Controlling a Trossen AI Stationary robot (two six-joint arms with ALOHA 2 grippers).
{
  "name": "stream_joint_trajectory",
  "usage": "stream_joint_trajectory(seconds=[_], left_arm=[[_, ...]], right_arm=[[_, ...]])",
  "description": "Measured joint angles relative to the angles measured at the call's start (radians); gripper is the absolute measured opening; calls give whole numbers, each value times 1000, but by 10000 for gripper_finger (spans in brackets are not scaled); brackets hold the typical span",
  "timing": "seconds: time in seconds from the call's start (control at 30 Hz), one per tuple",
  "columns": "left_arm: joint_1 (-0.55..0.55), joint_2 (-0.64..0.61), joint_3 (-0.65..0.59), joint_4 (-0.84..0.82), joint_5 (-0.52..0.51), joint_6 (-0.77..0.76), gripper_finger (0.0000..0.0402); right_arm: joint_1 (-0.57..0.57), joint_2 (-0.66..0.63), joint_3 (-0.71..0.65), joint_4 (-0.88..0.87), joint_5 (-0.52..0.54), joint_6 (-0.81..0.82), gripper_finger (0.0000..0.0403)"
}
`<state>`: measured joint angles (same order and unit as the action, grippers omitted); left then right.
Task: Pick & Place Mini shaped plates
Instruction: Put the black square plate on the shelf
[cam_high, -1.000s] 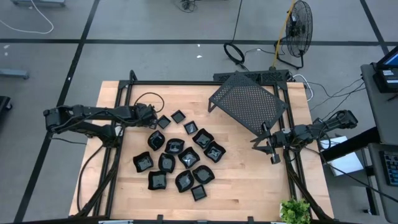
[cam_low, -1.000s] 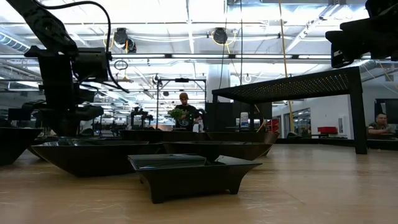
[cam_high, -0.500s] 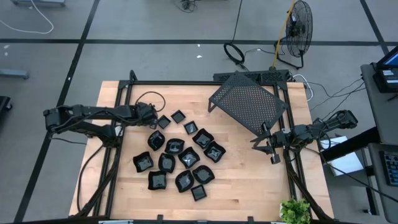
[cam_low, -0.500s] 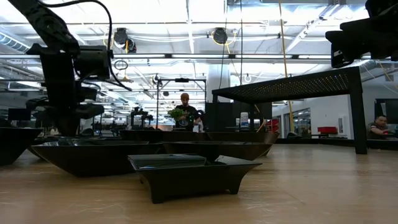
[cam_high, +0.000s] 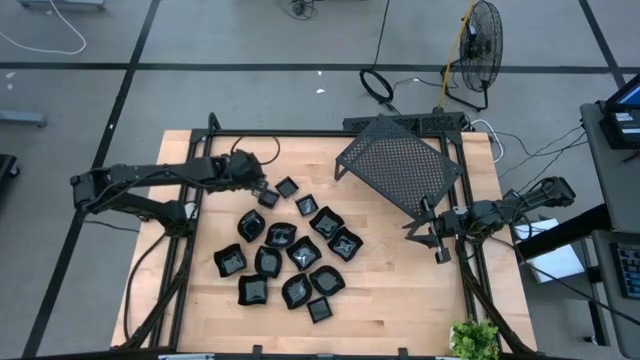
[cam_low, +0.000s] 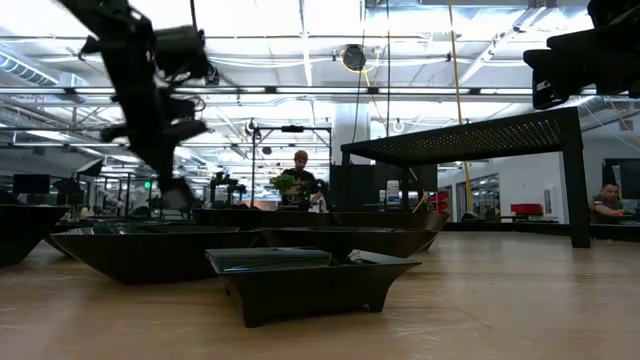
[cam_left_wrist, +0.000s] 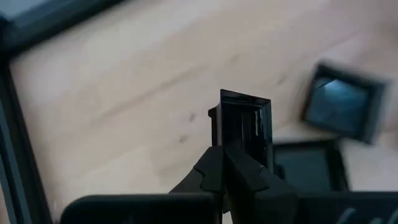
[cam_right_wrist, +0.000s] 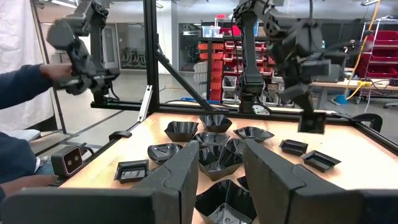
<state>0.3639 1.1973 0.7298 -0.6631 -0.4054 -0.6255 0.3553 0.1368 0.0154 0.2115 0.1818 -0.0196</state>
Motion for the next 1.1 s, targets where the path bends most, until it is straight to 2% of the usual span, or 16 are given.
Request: stream_joint_trajectory(seconds=[0.3,0.4,0.6,0.7,0.8,0.97,1.1], left_arm=[[-47,0,210,70,-14,64,8],[-62,0,248,214,8,117,5],[-78,43,282,579,137,212,11],[-78,115,322,666,219,228,5],[-77,217,403,662,264,235,11],[-70,413,629,623,354,320,4],[-52,557,833,557,411,355,13]], right_arm=[[0,0,0,0,0,0,114],[0,0,0,0,0,0,114],[0,0,0,0,0,0,114],[0,0,0,0,0,0,114],[0,0,0,0,0,0,114],[0,0,0,0,0,0,114],[0,0,0,0,0,0,114]])
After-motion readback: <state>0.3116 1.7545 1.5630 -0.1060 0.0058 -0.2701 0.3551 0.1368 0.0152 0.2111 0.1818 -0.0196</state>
